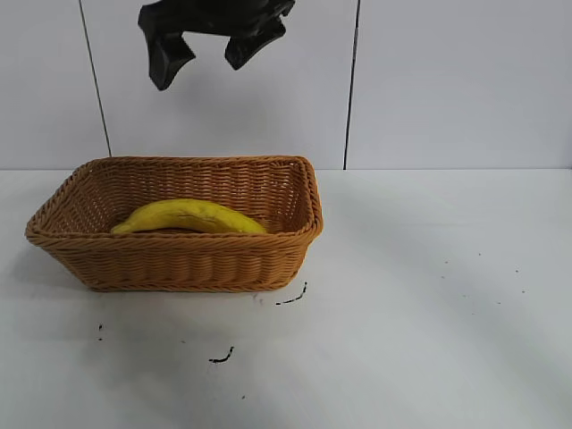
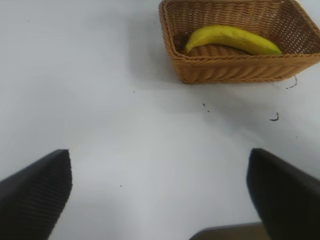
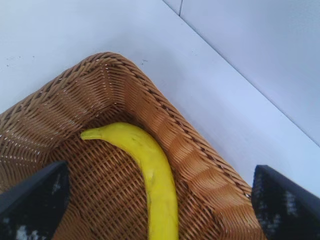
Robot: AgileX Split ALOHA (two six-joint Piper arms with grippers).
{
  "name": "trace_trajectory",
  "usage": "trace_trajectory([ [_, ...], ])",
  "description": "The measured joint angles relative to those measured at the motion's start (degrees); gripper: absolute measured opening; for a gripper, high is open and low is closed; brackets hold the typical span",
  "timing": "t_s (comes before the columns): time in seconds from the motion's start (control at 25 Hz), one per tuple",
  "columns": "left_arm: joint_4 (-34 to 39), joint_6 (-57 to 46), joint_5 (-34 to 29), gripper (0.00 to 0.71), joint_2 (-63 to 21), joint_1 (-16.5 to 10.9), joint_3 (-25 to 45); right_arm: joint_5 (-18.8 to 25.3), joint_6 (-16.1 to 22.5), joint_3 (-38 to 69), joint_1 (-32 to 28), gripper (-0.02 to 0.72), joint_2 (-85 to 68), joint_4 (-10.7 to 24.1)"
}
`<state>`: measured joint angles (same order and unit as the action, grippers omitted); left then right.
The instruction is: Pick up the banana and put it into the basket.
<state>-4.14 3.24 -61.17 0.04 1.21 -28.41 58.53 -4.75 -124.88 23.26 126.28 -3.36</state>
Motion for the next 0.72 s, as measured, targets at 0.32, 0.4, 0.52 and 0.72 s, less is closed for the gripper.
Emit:
trace_trajectory([
  [0.32,0.0,0.0,0.0,0.690,0.0,0.0,0.0,6.1,0.5,0.0,-14.6,0.692,0.0,1.1],
  [0.4,0.0,0.0,0.0,0.690,0.0,0.0,0.0,8.2,0.6,0.0,-18.0,0.692,0.0,1.0],
  [0.52,0.0,0.0,0.0,0.690,0.0,0.0,0.0,10.7,0.6,0.0,-21.3,0.692,0.0,0.8],
  [0.72,0.0,0.0,0.0,0.690,0.0,0.0,0.0,11.1,2.2,0.0,-23.3,0.692,-0.1,0.5],
])
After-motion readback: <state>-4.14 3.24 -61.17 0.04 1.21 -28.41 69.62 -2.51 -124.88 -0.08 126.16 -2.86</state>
